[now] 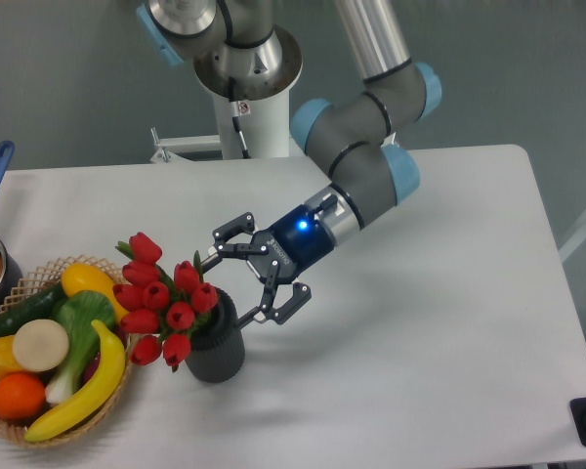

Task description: Insert the flowers into the vase

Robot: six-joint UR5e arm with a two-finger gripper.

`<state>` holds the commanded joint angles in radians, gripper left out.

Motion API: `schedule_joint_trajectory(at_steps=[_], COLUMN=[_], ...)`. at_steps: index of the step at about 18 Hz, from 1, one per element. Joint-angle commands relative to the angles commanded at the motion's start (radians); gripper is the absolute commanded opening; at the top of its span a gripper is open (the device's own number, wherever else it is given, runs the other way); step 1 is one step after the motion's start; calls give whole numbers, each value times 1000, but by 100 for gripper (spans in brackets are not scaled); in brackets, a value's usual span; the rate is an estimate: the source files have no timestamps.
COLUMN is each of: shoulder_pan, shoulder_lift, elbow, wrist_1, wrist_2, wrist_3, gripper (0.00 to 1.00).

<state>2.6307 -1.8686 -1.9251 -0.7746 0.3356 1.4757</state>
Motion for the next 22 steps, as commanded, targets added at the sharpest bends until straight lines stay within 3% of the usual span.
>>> schedule_joint_trajectory(at_steps=[4,9,13,19,22], shoulder_pan=[58,167,181,187,190], shoulder_lift=[63,221,336,391,410], elbow=[-6,6,21,35,46], wrist_1=[0,-6,-11,-18,-90], wrist_2=[111,236,537,746,779], wrist_3=[-1,-14,-55,9,119], gripper=[100,100,100,100,100])
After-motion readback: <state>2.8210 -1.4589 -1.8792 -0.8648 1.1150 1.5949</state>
